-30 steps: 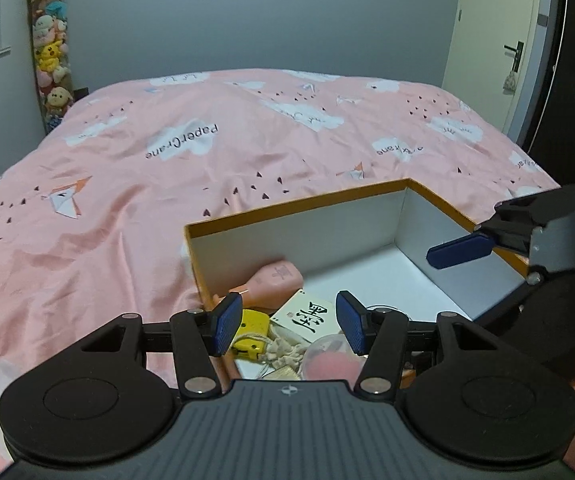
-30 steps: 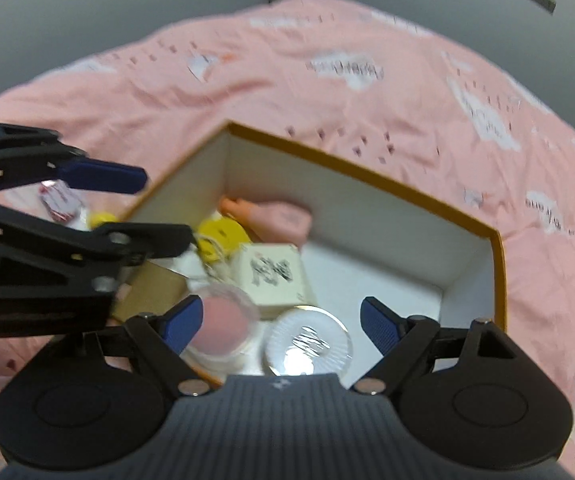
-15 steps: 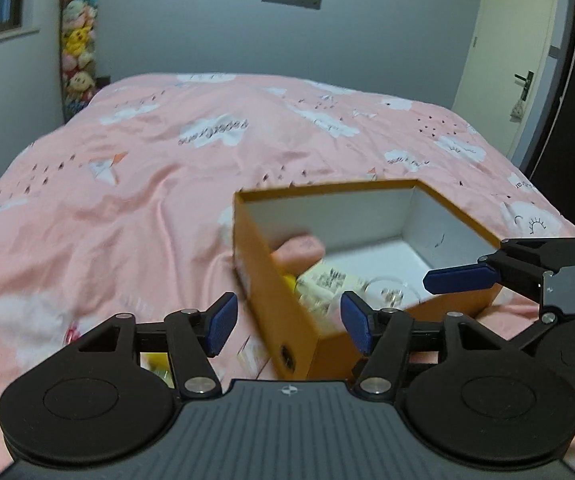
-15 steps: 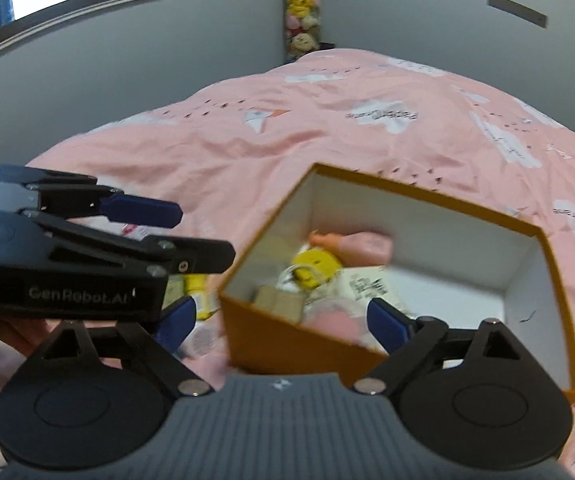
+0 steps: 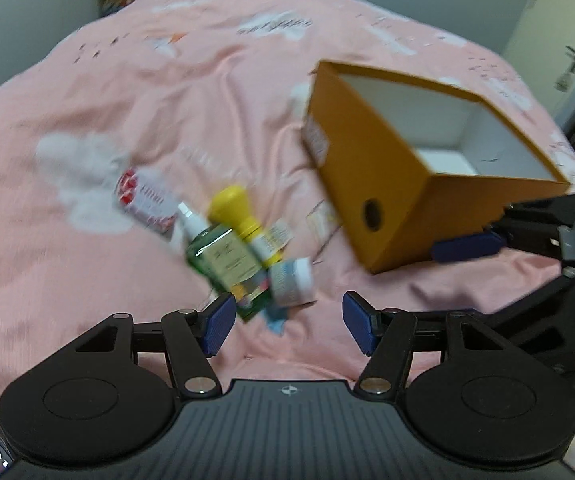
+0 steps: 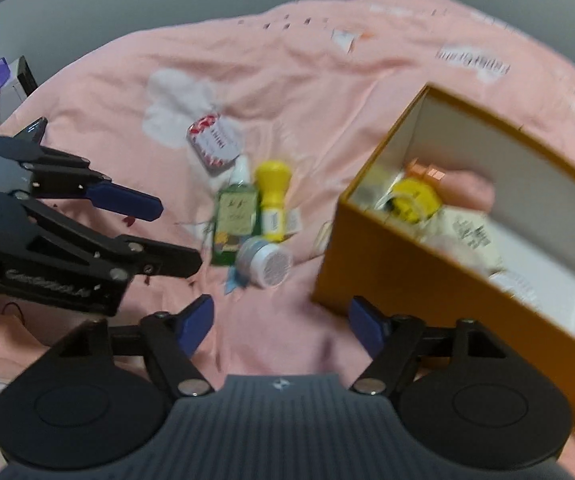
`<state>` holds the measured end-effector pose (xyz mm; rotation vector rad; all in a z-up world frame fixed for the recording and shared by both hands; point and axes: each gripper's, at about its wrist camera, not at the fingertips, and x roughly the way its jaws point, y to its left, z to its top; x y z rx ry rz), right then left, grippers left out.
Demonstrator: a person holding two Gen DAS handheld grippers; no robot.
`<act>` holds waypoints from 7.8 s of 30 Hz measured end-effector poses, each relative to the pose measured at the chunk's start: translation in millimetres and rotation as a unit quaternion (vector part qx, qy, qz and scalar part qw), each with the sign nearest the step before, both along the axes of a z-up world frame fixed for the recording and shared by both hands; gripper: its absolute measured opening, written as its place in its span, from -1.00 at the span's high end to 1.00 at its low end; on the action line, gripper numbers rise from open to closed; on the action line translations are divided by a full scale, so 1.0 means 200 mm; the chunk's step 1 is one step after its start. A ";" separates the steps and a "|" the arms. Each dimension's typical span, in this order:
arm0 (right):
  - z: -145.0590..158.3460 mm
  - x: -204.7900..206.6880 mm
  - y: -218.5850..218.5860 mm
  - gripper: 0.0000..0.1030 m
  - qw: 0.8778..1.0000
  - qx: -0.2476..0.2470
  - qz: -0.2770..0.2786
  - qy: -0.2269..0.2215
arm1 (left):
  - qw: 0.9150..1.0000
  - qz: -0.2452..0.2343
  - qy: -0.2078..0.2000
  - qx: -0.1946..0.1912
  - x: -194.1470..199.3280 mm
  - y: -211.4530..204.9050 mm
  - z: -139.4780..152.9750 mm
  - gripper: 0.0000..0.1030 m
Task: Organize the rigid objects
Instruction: 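Move both open tools back to the green spray bottle and yellow stamp, then grasp the green spray bottle with the left tool while the right tool grasps the yellow stamp, then carry the green spray bottle and yellow stamp into the orange box, then open both tools to release the bottle and stamp in the box, then move both open tools back toward the IMINT tin and small jar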
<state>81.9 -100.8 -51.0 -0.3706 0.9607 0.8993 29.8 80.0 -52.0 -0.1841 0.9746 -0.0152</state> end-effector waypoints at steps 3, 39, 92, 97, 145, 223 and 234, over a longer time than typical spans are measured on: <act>-0.04 0.03 0.04 -0.17 1.000 -0.002 0.020 0.021 | 1.000 0.009 0.015 0.018 0.02 0.01 -0.01 -0.37; -0.06 0.35 0.65 0.10 0.939 -0.207 0.241 -0.131 | 0.982 0.177 0.049 -0.041 0.33 0.24 -0.23 -0.41; -0.21 0.56 0.94 0.17 0.967 -0.175 0.178 0.048 | 0.974 0.211 -0.045 -0.067 0.12 0.35 -0.11 -0.03; -0.28 0.60 1.00 0.13 0.969 -0.194 0.140 0.069 | 0.976 0.207 -0.041 -0.059 0.12 0.34 -0.13 -0.03; 0.46 0.56 -0.21 0.32 0.986 0.035 -0.125 -0.103 | 0.972 0.064 -0.225 -0.028 0.28 -0.17 0.47 -0.01; -0.05 1.02 -0.44 -0.21 0.981 -0.144 -0.122 -0.043 | 0.995 -0.024 0.012 -0.099 1.12 -0.64 0.04 -0.24; 0.14 0.84 -0.53 -0.52 0.980 -0.101 -0.153 -0.079 | 0.996 -0.038 -0.039 -0.076 0.94 -0.67 0.18 -0.24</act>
